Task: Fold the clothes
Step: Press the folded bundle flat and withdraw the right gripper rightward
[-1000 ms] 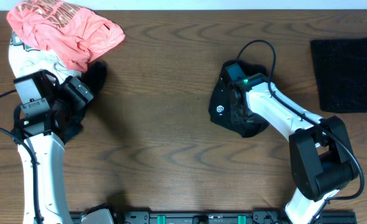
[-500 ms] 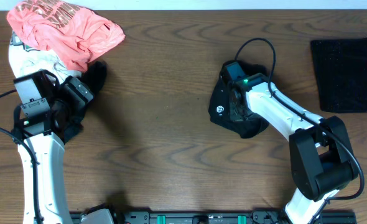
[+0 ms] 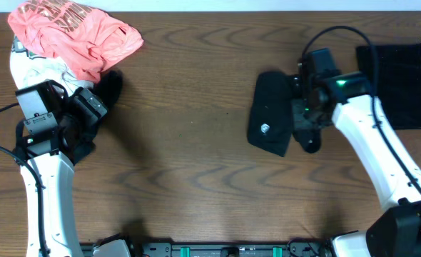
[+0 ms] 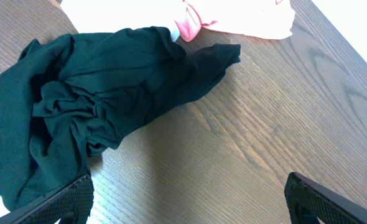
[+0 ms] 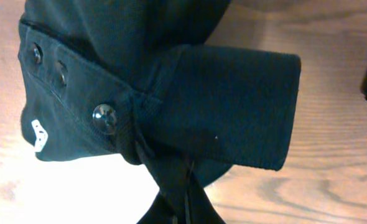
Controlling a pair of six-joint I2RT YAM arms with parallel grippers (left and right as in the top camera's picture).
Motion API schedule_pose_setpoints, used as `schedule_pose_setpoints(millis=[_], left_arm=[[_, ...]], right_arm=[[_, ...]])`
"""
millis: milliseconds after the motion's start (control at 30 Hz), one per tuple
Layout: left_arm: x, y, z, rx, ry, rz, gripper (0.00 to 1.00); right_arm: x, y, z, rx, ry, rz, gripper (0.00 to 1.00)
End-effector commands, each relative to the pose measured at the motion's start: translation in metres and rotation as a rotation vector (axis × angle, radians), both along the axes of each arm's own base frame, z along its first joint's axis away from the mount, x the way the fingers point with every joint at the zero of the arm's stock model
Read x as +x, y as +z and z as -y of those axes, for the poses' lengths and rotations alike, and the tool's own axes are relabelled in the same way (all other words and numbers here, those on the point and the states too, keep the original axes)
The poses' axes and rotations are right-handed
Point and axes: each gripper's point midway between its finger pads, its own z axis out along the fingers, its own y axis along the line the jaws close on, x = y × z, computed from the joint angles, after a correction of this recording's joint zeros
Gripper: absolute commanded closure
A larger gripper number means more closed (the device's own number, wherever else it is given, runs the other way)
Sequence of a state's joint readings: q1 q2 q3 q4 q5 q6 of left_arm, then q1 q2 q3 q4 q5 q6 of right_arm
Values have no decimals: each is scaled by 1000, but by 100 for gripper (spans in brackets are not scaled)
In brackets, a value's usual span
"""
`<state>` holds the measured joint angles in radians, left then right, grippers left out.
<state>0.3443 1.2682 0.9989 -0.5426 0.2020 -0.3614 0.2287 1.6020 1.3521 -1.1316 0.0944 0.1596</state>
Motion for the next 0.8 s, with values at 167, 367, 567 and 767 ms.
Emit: schedule_pose_setpoints(millis=[167,367,567,767], left_arm=[[1,2,-4,20,-2,-2,2],[1,2,-4,20,-2,-3,2],[-1,1,-3,17,-2,-11,2],[-2,0,-3,15,-2,-16,2]], right_arm=[[-8,-20,32,2,66,-103,99],[-22,-36,43,-52,64,-208,1],[-15,-32,45,-21,2,-189,11],[26,-12,4,183,99,-26,42]])
